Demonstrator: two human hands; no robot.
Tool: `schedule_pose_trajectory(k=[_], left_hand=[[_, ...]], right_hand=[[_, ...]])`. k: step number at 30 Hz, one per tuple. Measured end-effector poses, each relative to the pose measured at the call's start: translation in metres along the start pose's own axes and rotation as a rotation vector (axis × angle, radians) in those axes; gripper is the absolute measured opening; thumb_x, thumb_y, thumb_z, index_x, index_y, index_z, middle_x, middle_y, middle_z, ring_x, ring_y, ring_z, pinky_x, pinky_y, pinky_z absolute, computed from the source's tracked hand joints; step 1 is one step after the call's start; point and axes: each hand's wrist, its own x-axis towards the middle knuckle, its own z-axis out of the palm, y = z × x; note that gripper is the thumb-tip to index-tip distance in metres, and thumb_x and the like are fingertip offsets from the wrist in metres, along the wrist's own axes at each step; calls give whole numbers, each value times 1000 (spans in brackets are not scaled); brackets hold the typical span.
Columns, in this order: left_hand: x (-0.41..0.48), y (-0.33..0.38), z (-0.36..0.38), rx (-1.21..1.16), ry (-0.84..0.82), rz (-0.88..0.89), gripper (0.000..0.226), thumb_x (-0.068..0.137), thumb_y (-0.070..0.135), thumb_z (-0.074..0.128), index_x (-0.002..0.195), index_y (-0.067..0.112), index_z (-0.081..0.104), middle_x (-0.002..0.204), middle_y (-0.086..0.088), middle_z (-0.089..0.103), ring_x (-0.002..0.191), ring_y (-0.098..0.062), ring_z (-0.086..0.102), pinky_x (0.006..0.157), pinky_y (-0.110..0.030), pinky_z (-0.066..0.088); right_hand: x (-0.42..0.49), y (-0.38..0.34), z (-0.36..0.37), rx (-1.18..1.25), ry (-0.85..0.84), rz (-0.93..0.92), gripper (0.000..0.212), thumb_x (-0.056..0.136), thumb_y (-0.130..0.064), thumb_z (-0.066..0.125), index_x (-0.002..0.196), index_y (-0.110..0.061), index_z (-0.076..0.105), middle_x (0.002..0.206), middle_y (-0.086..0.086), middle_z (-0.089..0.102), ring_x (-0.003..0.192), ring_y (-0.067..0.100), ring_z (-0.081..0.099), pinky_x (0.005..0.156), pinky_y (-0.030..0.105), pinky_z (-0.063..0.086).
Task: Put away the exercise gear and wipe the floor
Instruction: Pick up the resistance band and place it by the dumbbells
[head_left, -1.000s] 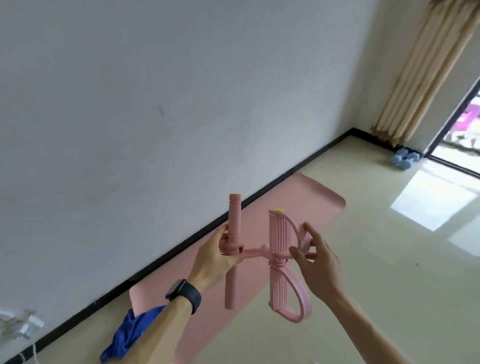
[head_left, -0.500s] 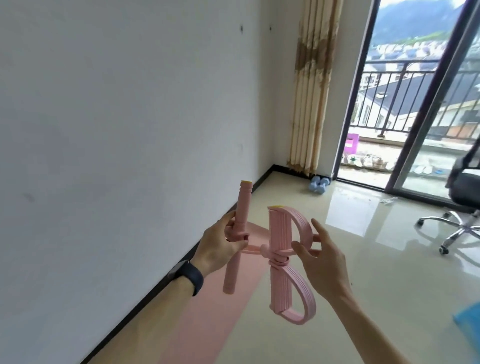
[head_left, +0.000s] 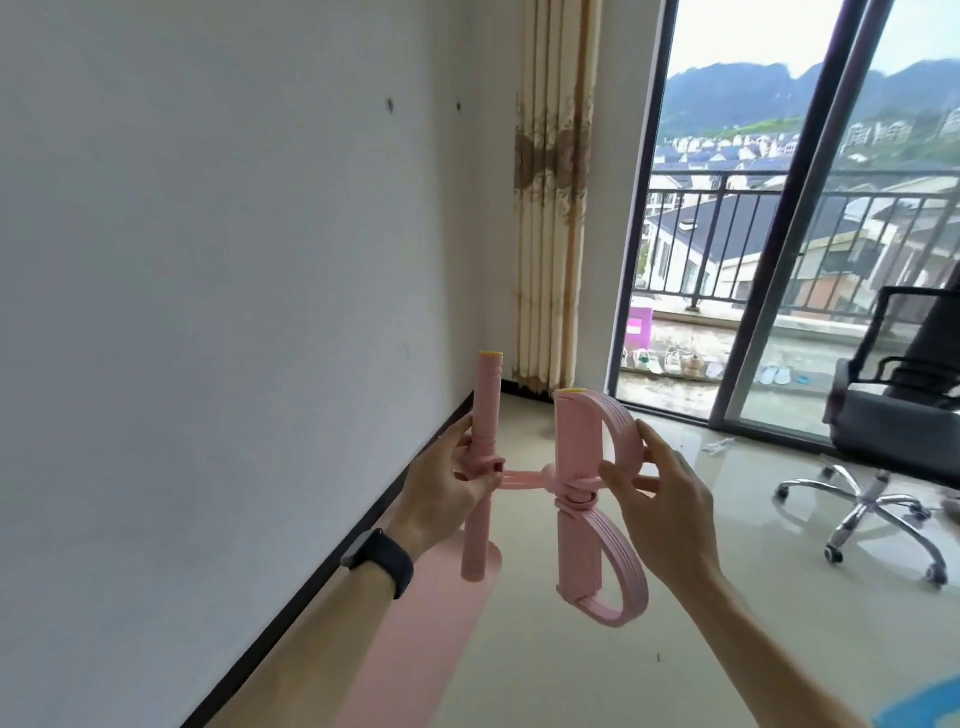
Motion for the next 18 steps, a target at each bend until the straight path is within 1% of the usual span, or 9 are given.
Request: schedule_pose_trajectory(k=[2,4,5,7,10,12,14,16,18], left_hand=[[43,-13,8,-4,-5,11,68,85,21,78,145,31,46,100,24,67,94,6,64,80,-9,50],[83,-26,13,-23,-5,20,69,85,21,77,145,31,44,96,34,65,93,6,65,79,-11,52],[106,-33,14,-40,-4,23,70,85,19,77,146,31,44,95,36,65,93,6,66,78,-11,52],[144,-46,15,-55,-2,17,71,85,17,77,146,30,44,95,36,65,94,7,65,76,-9,51],[201,-63,15,-54,-25,9,70,85,16,77,143,35,43,97,36,65,94,11,63,74,-7,50],[244,-73,19,-43,-42,13,68,84,15,78,140,37,45,100,28,66,94,11,63,73,-8,50],[279,-85,26,-36,-63,12,65,84,13,77,138,34,47,102,22,66,94,12,62,72,-7,49],[316,-99,36,-25,-98,-1,68,85,14,77,140,38,45,96,25,68,95,11,62,74,-8,50],[353,-114,50,-13,-130,-20,71,85,18,77,139,46,41,97,35,65,97,8,64,78,-10,52]], right_hand=[[35,12,16,-12,7,-19,66,87,-33,74,147,-26,47,120,-8,60,85,9,69,82,29,53],[70,21,32,-19,17,-20,65,88,-32,75,146,-26,48,115,-11,58,84,9,69,80,26,51],[90,26,41,-23,23,-14,65,87,-32,75,146,-27,48,113,-12,57,84,9,69,80,26,50],[123,34,57,-45,31,-2,65,87,-32,75,146,-27,48,115,-10,59,83,8,69,80,27,51],[169,46,79,-63,50,18,65,87,-32,75,146,-26,48,122,-6,62,83,9,70,83,32,53],[203,59,94,-75,66,42,65,87,-32,75,146,-25,48,124,-4,63,84,11,70,86,36,55],[230,71,107,-86,70,73,66,87,-33,75,146,-25,48,126,-3,62,85,11,70,88,37,54],[257,88,121,-88,66,115,66,87,-33,75,146,-26,47,126,-3,62,86,11,70,87,34,53],[285,108,135,-93,56,137,66,87,-32,75,146,-24,48,127,-2,62,86,12,71,87,34,52]])
